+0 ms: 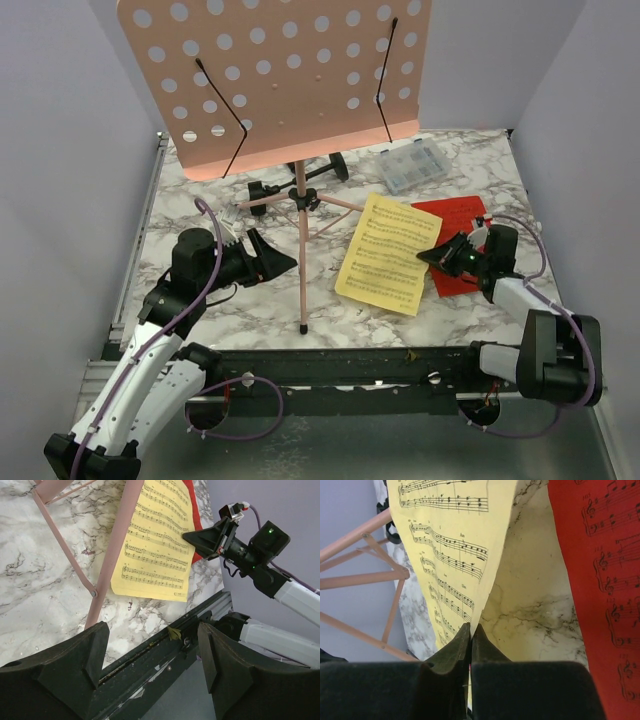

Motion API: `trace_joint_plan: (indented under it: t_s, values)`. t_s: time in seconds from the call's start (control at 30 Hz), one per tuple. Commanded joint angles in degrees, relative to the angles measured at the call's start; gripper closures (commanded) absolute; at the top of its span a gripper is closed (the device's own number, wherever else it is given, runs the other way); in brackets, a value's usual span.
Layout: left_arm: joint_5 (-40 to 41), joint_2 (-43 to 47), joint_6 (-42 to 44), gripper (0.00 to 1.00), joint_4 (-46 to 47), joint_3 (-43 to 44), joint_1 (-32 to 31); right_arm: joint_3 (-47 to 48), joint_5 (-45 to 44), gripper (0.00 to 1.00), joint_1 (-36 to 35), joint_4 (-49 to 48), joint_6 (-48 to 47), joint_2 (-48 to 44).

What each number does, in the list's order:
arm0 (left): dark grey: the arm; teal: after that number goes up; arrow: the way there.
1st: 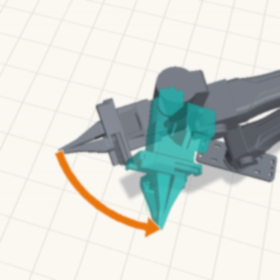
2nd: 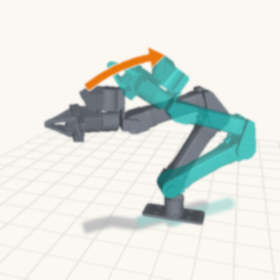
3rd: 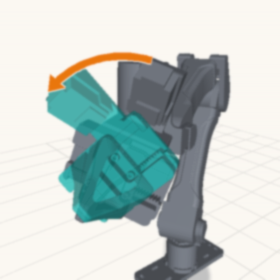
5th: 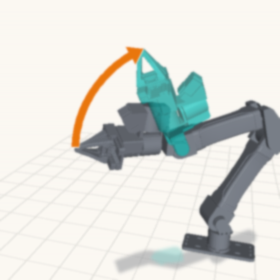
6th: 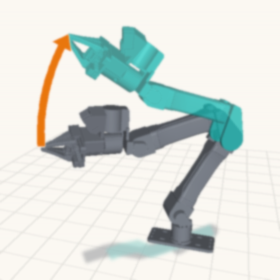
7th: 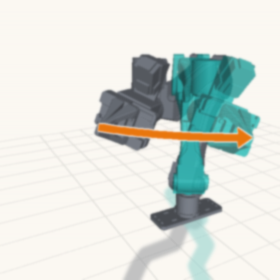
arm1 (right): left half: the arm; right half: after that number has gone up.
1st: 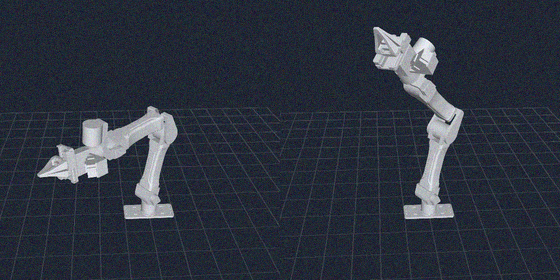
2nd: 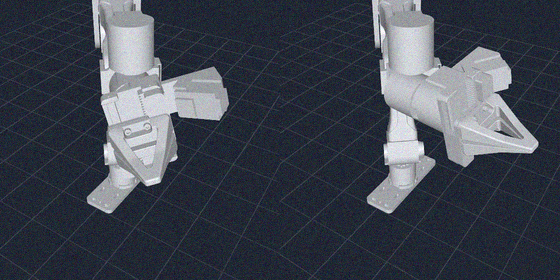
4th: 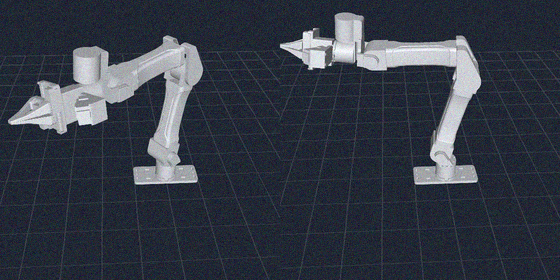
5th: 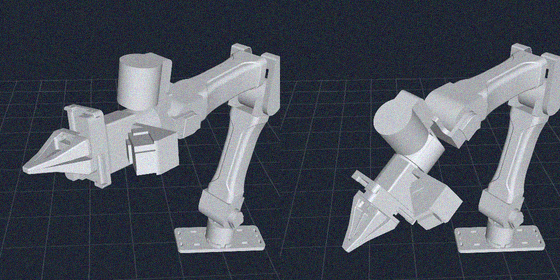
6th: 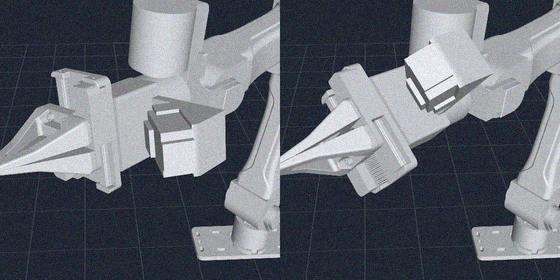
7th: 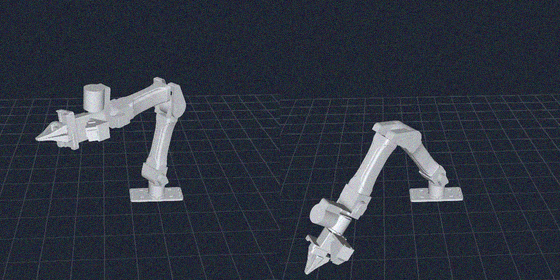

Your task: Set up the instrument practice props

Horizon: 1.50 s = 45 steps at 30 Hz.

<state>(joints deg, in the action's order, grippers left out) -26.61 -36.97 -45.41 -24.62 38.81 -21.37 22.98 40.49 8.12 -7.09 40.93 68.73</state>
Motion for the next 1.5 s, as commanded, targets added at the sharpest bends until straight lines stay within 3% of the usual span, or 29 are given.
trace_joint_plan:
  t_s: [0.0,0.1,0.23,0.37,0.6,0.73,0.8,0.87,0.93,1.03,1.1,1.17,1.33,1.47]
  values:
    - [-1.2,1.3,-0.2,0.22,-0.4,1.5,0.3,-2.6,3.4,0.93,0.8,-14.3,7.1,4.3]
    - [-1.1,2.3,-0.9,0.22,-0.4,1.3,0.3,-4.8,3.6,0.87,1.0,-23.0,10.3,7.6]
    - [-1.6,3.6,-1.5,0.22,-0.7,1.4,0.3,-10.8,4.2,0.78,1.0,-45.0,18.1,11.1]
    - [-1.7,4.3,-1.9,0.22,-1.2,1.8,0.3,-11.2,7.1,0.77,1.0,-60.4,24.2,17.3]
    - [-1.8,4.4,-2.0,0.22,-1.3,3.1,0.3,-11.2,7.2,0.78,0.4,-71.7,28.9,23.5]
    - [-1.7,5.0,-1.9,0.21,-1.9,4.8,0.3,-12.6,5.4,0.92,0.3,-69.5,26.8,18.7]
    - [-1.0,5.7,-1.6,0.21,-2.4,5.9,0.3,-11.9,3.9,0.95,0.0,-57.8,21.6,10.4]
    - [0.2,7.0,-1.1,0.21,-3.6,7.2,0.3,-6.7,-1.1,0.99,-2.2,-31.4,9.3,-3.0]
    - [1.8,8.9,0.2,0.20,-5.1,8.8,0.3,1.3,-12.9,1.00,-7.4,-6.3,-4.5,-15.1]
    - [6.0,12.6,3.3,0.20,-8.7,11.1,0.3,14.4,-20.6,0.99,-12.3,19.2,-14.1,-22.8]
    - [9.5,15.8,5.2,0.19,-11.4,12.3,0.3,21.6,-15.5,0.99,-13.1,28.1,-15.7,-22.5]
    - [13.4,18.5,6.5,0.17,-13.8,13.7,0.3,25.6,-9.8,0.99,-16.5,31.9,-15.4,-22.5]
    - [18.5,20.2,7.3,0.15,-14.5,20.2,0.3,34.9,-4.9,1.00,-28.3,39.0,-18.7,-23.8]
    - [20.2,17.6,7.6,0.15,-14.4,26.2,0.3,40.5,18.6,0.99,-29.6,42.1,-25.7,-21.0]
